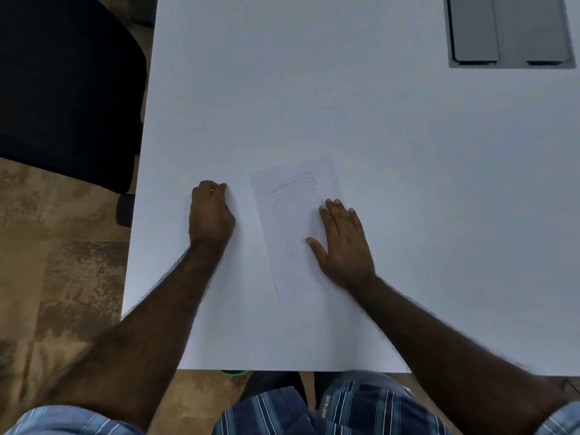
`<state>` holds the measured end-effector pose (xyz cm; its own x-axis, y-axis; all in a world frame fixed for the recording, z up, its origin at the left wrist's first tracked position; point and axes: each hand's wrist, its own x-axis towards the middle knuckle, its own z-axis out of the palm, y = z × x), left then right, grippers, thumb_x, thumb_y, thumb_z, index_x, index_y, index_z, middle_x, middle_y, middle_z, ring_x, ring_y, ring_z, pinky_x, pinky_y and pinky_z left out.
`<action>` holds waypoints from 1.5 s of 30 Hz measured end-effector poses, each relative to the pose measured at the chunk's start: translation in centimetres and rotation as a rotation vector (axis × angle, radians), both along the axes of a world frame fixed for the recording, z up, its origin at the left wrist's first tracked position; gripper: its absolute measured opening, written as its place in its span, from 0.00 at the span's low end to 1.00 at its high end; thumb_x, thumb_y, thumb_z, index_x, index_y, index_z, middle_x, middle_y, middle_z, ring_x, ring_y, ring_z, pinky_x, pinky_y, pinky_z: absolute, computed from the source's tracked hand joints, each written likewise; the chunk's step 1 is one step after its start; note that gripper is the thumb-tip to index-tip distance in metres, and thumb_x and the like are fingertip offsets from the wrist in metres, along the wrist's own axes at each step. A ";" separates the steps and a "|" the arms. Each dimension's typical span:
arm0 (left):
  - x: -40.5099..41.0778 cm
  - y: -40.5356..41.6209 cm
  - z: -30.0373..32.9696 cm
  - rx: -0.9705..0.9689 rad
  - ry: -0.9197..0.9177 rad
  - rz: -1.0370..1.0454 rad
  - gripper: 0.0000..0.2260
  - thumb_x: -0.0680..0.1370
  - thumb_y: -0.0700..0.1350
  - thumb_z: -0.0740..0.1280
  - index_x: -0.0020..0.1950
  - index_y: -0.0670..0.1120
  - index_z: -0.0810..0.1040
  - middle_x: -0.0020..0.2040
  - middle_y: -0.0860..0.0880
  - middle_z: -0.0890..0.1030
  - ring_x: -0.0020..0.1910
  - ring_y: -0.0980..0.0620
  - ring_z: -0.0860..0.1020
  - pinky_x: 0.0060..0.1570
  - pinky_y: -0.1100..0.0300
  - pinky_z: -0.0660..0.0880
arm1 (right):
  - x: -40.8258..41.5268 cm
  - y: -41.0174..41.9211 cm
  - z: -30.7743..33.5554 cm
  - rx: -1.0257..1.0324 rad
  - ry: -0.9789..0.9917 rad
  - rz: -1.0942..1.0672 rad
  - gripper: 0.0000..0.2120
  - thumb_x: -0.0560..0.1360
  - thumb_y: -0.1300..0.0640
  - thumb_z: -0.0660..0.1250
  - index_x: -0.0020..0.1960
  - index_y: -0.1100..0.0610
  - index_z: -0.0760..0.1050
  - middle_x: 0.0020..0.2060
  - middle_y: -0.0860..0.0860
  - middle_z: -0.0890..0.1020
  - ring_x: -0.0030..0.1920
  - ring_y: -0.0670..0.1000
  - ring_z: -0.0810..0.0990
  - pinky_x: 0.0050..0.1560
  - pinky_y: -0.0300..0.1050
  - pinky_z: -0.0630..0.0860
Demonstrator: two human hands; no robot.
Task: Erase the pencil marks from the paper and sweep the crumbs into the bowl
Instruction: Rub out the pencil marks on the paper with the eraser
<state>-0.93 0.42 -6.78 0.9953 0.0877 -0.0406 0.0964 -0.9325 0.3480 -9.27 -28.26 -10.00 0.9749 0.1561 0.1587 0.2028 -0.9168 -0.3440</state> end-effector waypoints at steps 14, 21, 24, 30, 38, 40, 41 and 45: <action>-3.6 -4.7 1.0 -0.394 -0.169 0.143 0.16 0.78 0.32 0.67 0.65 0.42 0.83 0.57 0.44 0.82 0.52 0.47 0.84 0.59 0.50 0.81 | 2.3 -2.5 -0.1 0.114 0.014 0.117 0.25 0.85 0.45 0.69 0.73 0.63 0.77 0.79 0.61 0.73 0.82 0.62 0.67 0.83 0.63 0.62; -4.8 -7.2 2.5 -0.945 0.089 0.488 0.18 0.75 0.37 0.75 0.63 0.50 0.84 0.56 0.48 0.85 0.54 0.50 0.86 0.61 0.46 0.83 | 1.8 0.5 3.5 0.353 0.205 0.044 0.21 0.84 0.50 0.71 0.73 0.59 0.78 0.67 0.54 0.83 0.68 0.54 0.80 0.71 0.46 0.73; -5.2 -7.6 3.1 -1.129 0.155 0.546 0.18 0.76 0.34 0.77 0.63 0.49 0.84 0.57 0.47 0.86 0.57 0.48 0.86 0.63 0.44 0.82 | 2.2 2.0 5.3 0.511 0.401 -0.018 0.17 0.85 0.51 0.70 0.71 0.56 0.80 0.60 0.50 0.86 0.59 0.48 0.84 0.66 0.45 0.79; -5.2 -7.7 3.9 -1.187 0.205 0.435 0.18 0.77 0.34 0.76 0.65 0.45 0.83 0.60 0.46 0.87 0.59 0.50 0.86 0.64 0.52 0.81 | 3.6 4.4 6.2 0.959 0.751 -0.225 0.15 0.85 0.51 0.71 0.68 0.57 0.82 0.52 0.51 0.89 0.50 0.49 0.89 0.48 0.44 0.86; -4.3 -7.0 2.7 -1.005 0.185 0.204 0.15 0.79 0.38 0.76 0.65 0.44 0.83 0.58 0.49 0.87 0.57 0.55 0.86 0.60 0.61 0.81 | 4.2 4.7 5.0 1.224 0.821 -0.357 0.15 0.81 0.59 0.75 0.67 0.62 0.83 0.48 0.58 0.89 0.44 0.51 0.86 0.45 0.45 0.85; -4.0 -6.7 2.1 -0.932 0.169 0.147 0.13 0.81 0.38 0.73 0.66 0.43 0.83 0.58 0.50 0.87 0.58 0.56 0.85 0.62 0.62 0.80 | 4.4 4.3 4.7 1.188 0.782 -0.362 0.15 0.81 0.59 0.76 0.66 0.62 0.83 0.46 0.55 0.89 0.42 0.50 0.86 0.44 0.45 0.84; -3.8 -6.6 1.8 -0.888 0.151 0.124 0.13 0.82 0.38 0.72 0.66 0.43 0.83 0.58 0.51 0.87 0.59 0.58 0.85 0.62 0.63 0.79 | 4.4 4.1 4.7 1.147 0.756 -0.358 0.15 0.81 0.58 0.75 0.66 0.62 0.84 0.46 0.54 0.89 0.41 0.49 0.86 0.43 0.44 0.84; -2.7 -5.4 0.2 -0.625 -0.010 -0.030 0.16 0.83 0.38 0.69 0.70 0.40 0.80 0.67 0.48 0.83 0.67 0.58 0.79 0.69 0.63 0.74 | 4.9 3.5 4.5 0.865 0.620 -0.298 0.11 0.83 0.53 0.74 0.62 0.57 0.86 0.50 0.50 0.88 0.41 0.48 0.87 0.40 0.32 0.80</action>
